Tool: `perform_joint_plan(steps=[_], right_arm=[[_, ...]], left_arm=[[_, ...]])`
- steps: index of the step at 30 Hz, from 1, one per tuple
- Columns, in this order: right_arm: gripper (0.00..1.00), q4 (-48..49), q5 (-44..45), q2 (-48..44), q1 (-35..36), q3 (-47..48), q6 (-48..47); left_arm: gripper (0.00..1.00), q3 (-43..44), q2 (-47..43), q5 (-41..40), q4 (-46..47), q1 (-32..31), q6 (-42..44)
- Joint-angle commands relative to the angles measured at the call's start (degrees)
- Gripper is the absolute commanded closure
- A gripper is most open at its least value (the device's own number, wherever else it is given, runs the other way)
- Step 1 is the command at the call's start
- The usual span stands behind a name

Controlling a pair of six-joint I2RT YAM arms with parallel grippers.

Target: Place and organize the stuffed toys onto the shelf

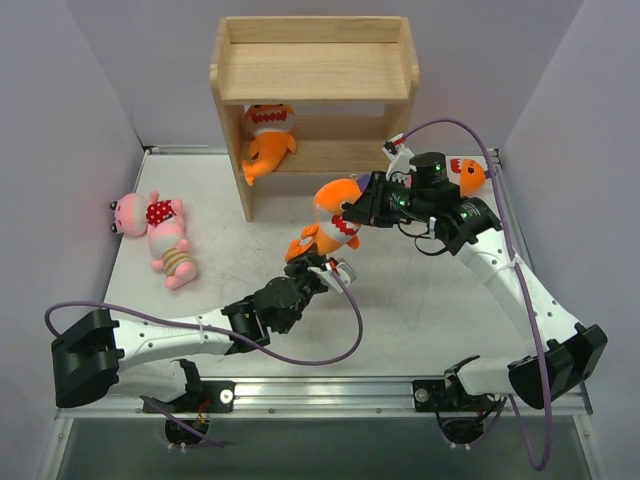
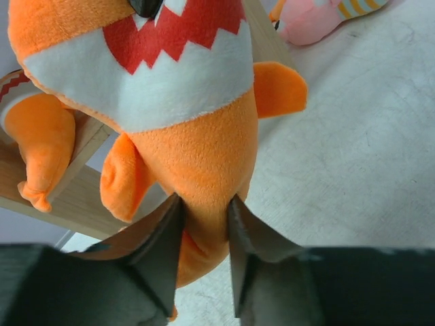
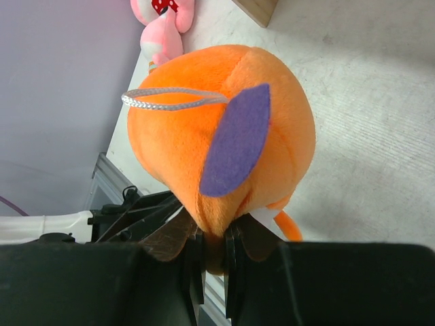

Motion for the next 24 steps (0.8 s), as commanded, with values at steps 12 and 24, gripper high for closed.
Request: perform_joint_plan(steps=[12,24], right_arm=[[0.88,4.0,-0.9,-2.2,0.2,-0.5,0.0],[0.16,0.0,11.0,-6.5,-1.2,3.1,-5.8]], left_arm=[[0.98,0.3,-4.5,4.0,-3.7,-0.1,-7.0],[0.98,0.0,-9.5,6.4,-12.4,1.3,-19.2]])
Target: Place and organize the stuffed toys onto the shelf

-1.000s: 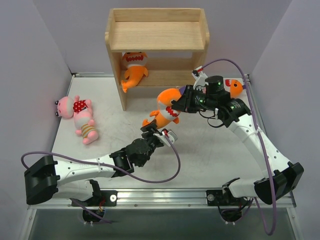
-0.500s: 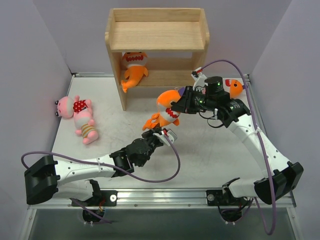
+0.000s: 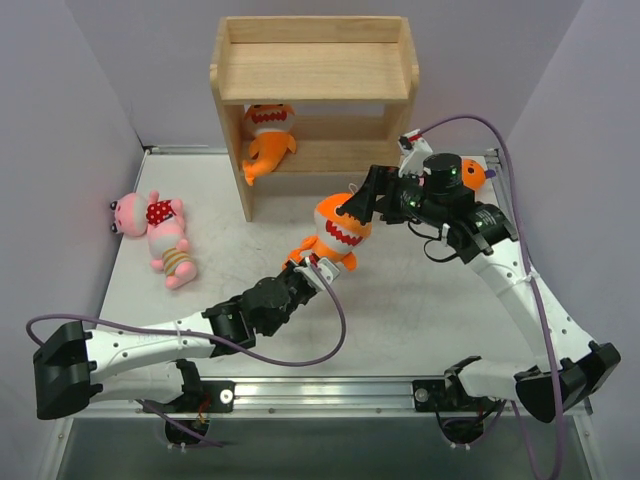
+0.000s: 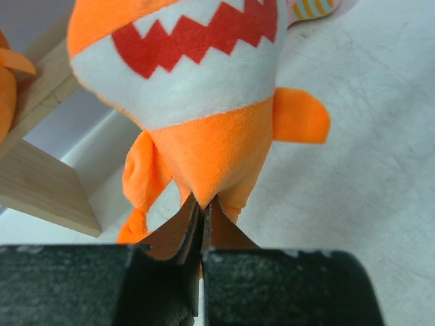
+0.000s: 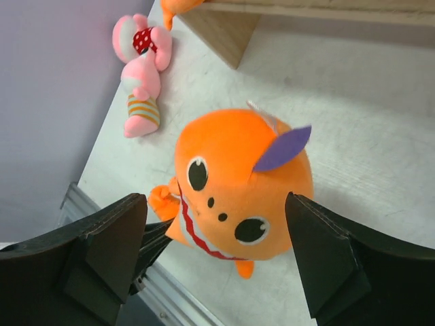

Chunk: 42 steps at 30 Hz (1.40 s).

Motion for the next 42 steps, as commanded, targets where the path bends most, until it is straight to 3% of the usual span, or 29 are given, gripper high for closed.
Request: perform_joint_plan(steps=[1,6,13,27,35,42], right_arm=[[0.15,-0.4,6.2,-3.6,-1.1,3.4,-3.2],[0.07,0.6,17.5,-9.5,-1.2,2.3,-6.1],[0.03,2.2,28.0,-16.9,-1.2,-1.6,-8.1],[0.03,0.1,33.0,-18.6,-1.3,-2.9,-9.2],[0.03,-1.6,35.1,-20.6,-1.5,-2.7,-10.2],[0.03,-2.2,35.5,-20.6,-1.5,-1.8,-10.5]], left_arm=[[0.98,0.6,-2.7,1.7,-1.8,0.9,-6.6],[0.97,3.5,-2.7,5.4,-6.1,5.9,-12.5],[0.98,11.3,-1.4,11.2,-10.2,11.5,-17.1],[0.97,34.7,11.5,23.1,-21.5,23.4,-24.1],[0.98,40.8,18.5,25.3,-24.5,26.2,-25.4],[0.98,45.2,23.5,23.4,-22.9,27.3,-20.7]])
